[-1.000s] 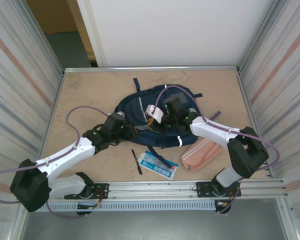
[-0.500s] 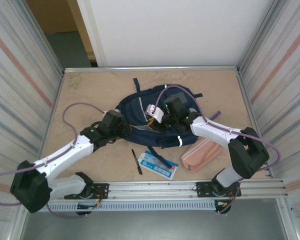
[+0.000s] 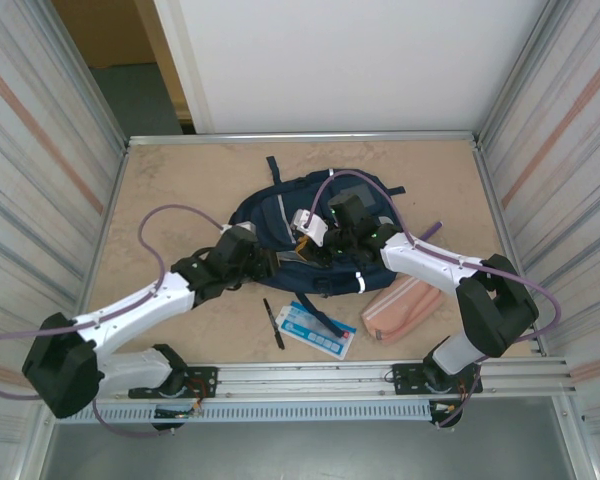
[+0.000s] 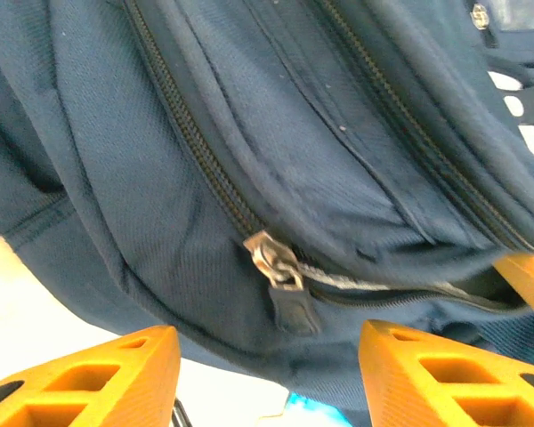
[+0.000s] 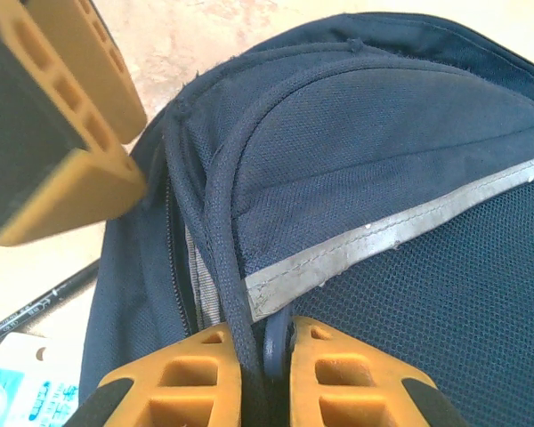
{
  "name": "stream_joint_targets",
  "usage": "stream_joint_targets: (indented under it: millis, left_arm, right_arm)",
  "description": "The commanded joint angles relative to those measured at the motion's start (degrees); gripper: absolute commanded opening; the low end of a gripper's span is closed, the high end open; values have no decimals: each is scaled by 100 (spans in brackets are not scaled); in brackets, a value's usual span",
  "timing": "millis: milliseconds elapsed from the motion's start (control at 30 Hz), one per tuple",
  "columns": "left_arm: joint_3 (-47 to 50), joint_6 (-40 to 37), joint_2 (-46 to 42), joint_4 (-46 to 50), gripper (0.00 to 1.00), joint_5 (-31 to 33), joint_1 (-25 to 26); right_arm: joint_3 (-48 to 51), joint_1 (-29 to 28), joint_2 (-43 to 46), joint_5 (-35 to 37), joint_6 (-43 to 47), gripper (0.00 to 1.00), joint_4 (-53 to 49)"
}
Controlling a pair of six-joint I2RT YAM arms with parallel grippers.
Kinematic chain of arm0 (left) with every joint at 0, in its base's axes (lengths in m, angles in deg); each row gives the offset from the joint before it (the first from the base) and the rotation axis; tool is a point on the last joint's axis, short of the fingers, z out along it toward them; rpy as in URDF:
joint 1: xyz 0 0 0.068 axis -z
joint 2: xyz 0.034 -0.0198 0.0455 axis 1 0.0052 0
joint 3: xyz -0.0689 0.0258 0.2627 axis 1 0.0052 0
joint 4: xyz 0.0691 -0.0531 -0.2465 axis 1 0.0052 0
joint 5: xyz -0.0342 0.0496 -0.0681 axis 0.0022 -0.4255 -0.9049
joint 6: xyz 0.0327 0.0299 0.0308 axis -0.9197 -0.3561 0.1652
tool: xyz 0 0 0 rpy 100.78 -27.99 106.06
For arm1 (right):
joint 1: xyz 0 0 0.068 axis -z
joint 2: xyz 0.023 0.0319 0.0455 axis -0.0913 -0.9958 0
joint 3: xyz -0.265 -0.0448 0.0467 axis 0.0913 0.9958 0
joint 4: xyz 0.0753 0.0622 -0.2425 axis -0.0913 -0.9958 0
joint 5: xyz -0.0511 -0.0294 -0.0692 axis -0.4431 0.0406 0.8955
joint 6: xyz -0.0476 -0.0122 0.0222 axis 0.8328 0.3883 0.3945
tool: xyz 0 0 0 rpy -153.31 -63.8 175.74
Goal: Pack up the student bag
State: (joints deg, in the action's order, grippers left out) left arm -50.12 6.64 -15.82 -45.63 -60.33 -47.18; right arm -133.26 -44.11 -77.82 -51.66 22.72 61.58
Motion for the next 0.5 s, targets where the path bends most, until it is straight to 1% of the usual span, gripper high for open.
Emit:
stream_joint_targets:
  millis: [0, 100, 200, 267, 367, 467]
  left_arm:
    - [-381, 80, 249, 302, 55, 855, 35]
    - [-498, 153, 293, 612, 48, 1177, -37]
    - [-449, 124, 75, 702, 42, 1151, -127]
    - [-358, 106, -98, 760, 36, 1040, -231]
    - [-210, 74, -273, 873, 31, 727, -520]
    - [-46, -150, -302, 685, 24, 336, -745]
  right_arm:
    - [-184, 11, 192, -207, 88, 7, 51]
    - [-197, 14, 244, -217, 112, 7, 1]
    - [-166, 57, 302, -211, 135, 7, -21]
    - [-131, 79, 344, -217, 132, 7, 5]
    - [-106, 70, 365, -260, 115, 7, 38]
    - [-84, 66, 369, -280, 114, 7, 48]
